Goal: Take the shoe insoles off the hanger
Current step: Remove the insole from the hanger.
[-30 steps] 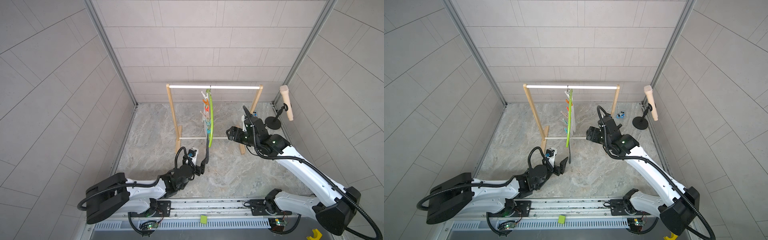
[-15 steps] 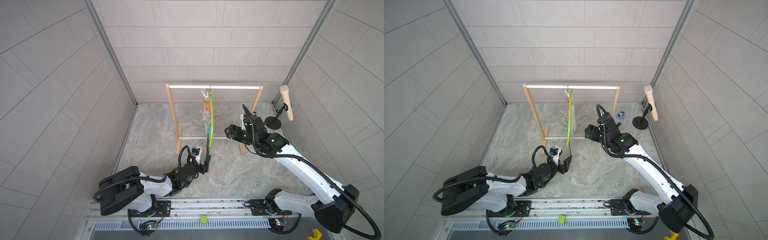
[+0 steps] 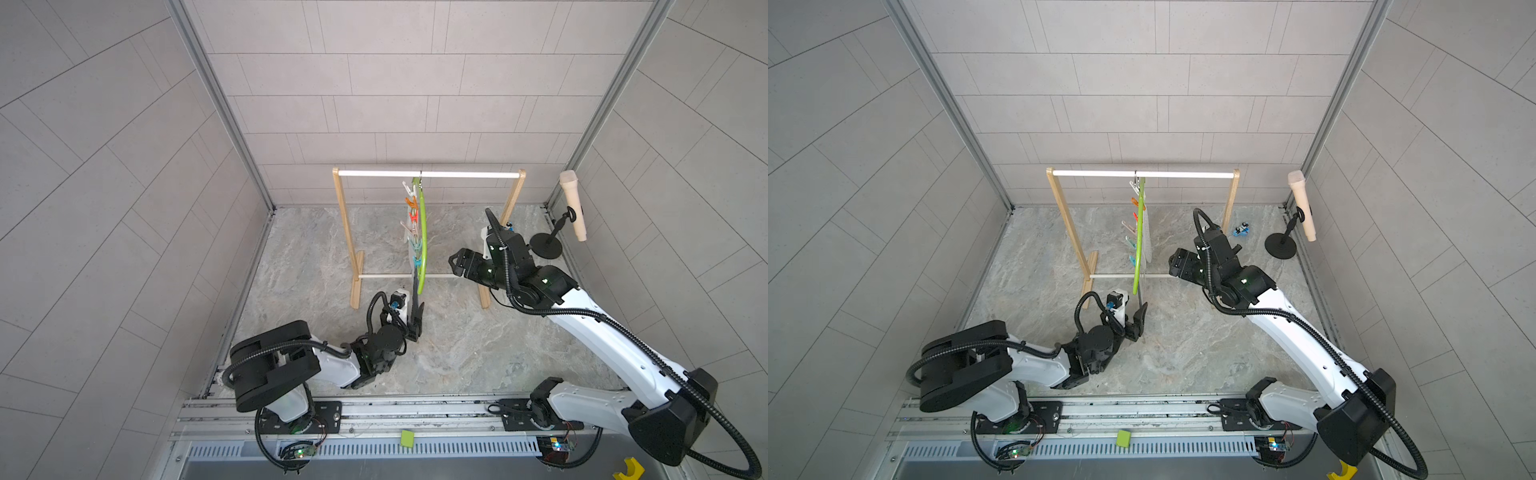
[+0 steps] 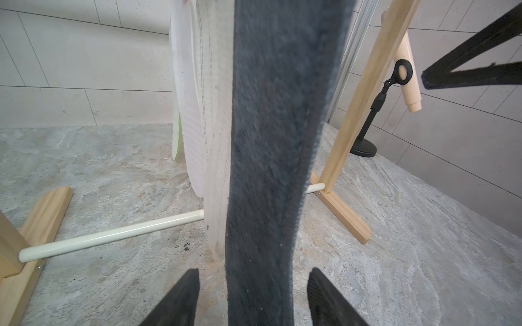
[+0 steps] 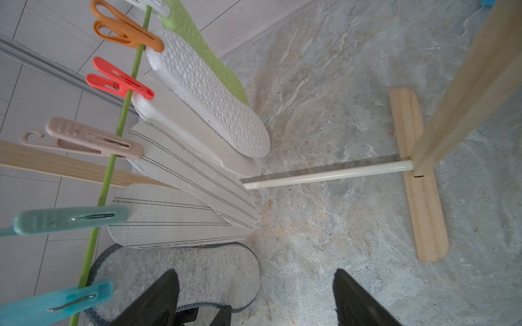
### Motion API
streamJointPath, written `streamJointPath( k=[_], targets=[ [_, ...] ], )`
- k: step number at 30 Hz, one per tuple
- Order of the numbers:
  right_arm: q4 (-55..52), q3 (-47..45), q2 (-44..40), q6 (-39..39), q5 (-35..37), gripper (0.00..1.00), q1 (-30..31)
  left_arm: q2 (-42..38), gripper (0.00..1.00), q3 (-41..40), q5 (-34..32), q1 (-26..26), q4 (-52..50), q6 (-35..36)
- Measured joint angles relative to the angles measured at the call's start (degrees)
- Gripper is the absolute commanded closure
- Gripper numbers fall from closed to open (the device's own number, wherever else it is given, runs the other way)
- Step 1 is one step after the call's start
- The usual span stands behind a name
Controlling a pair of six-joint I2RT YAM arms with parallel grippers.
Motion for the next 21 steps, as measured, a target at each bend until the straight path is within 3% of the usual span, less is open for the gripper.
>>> streamJointPath(
  k=[7,12,21],
  targets=[
    [0.0,0.0,1.0,0.0,-0.8,0.13,0.0,0.8,0.45,0.0,-3.1,0.0,1.2,2.3],
    [0.0,0.0,1.7,0.0,-1.7,0.14,0.0,0.8,0.59,0.0,-5.4,0.0,2.0,3.6],
    [0.2,2.5,3.9,0.6,-4.5,0.17,0.0,0.0,0.71,0.0,-8.1,0.2,2.0,5.9]
  ],
)
